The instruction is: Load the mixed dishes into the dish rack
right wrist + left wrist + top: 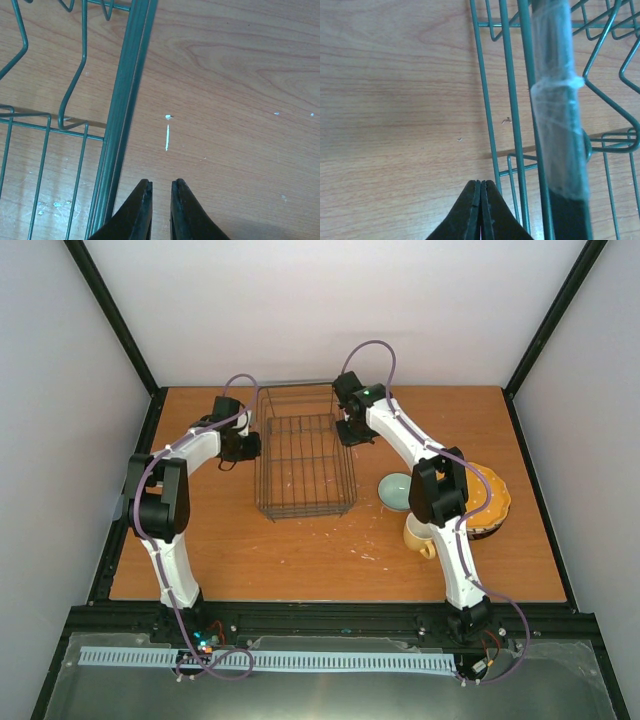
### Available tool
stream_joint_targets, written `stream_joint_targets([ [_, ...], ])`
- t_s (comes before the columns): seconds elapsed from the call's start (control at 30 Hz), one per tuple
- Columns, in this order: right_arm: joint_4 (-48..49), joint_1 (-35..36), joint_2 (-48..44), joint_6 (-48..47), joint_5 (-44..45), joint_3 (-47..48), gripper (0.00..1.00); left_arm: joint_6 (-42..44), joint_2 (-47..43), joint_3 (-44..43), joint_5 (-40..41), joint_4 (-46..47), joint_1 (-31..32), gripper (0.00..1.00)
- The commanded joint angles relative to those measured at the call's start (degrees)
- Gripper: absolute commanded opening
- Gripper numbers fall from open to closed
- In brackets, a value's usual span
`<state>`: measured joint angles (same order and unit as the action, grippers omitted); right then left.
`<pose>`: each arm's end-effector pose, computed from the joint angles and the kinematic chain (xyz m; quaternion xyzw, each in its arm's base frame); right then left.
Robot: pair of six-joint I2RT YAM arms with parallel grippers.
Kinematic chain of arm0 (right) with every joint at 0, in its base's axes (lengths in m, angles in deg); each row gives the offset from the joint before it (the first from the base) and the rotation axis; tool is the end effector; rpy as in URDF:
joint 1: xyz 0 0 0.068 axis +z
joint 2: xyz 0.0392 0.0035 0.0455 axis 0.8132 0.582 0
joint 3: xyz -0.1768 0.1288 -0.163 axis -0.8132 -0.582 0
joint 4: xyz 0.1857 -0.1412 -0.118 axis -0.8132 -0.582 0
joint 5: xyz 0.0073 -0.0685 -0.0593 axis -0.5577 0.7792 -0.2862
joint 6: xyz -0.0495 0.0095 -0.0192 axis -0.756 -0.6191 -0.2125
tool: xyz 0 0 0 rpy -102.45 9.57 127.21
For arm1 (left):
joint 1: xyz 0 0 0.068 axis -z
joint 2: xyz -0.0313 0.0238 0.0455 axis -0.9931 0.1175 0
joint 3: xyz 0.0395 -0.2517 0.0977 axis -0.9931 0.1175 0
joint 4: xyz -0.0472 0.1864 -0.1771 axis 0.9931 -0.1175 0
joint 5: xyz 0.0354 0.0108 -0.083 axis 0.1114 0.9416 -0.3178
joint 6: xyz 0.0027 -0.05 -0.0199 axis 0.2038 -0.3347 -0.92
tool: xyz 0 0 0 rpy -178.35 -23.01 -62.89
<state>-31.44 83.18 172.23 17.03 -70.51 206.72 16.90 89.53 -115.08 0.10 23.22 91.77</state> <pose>0.4324 0.2327 0.2291 -0.1523 0.9718 0.0022 0.1799 0.4029 -0.0690 0.1835 -0.0227 0.9586 -0.1670 0.2297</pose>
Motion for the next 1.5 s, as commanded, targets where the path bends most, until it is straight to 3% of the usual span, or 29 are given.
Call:
stream_joint_targets([
  [0.0, 1.5, 2.3, 1.3, -1.1, -2.1, 0.9, 0.13, -0.3, -2.4, -1.4, -0.9, 0.2, 2.8, 0.05],
  [0.13, 0.7, 2.0, -0.4, -0.4, 2.8, -0.3, 0.2, 0.7, -2.4, -3.4, 4.2, -1.8, 2.8, 0.2],
  [0.37, 1.2, 1.1, -4.4, 2.1, 8.7, -3.1, 0.45, 2.1, -3.1, -6.9, 13.2, -4.4, 2.8, 0.53],
  [0.5, 2.6, 0.7, -7.1, 3.0, 9.6, -4.0, 0.59, 2.8, -3.1, -8.6, 16.9, -5.5, 2.8, 0.63],
  [0.63, 2.2, -0.7, -10.1, 4.6, 9.5, -4.9, 0.78, 3.2, -3.6, -9.5, 20.8, -6.1, 2.5, 0.66],
  [0.7, 1.9, -2.2, -12.2, 5.1, 8.6, -6.7, 0.82, 2.9, -4.5, -9.4, 21.7, -6.1, 1.8, 0.67],
  [0.93, 4.0, -6.7, -22.7, 0.9, 8.1, -19.7, 0.76, 2.5, -7.1, -9.0, 22.0, -6.2, -2.4, 0.68],
  [1.03, 2.3, -6.9, -24.7, -1.3, 9.5, -25.5, 0.5, 2.8, -8.7, -8.6, 22.4, -6.1, -4.6, 0.68],
  [1.1, 2.0, -7.0, -25.9, -2.4, 8.9, -29.7, 0.41, 3.1, -9.8, -8.1, 22.1, -5.7, -6.0, 0.68],
  [1.2, 3.3, -7.0, -27.5, -3.9, 7.5, -35.4, 0.44, 3.7, -11.0, -7.7, 21.3, -5.0, -8.0, 0.67],
  [1.47, 4.7, -8.0, -26.8, -6.2, 7.7, -39.3, 0.47, 5.2, -11.5, -7.6, 20.8, -4.3, -9.8, 0.65],
])
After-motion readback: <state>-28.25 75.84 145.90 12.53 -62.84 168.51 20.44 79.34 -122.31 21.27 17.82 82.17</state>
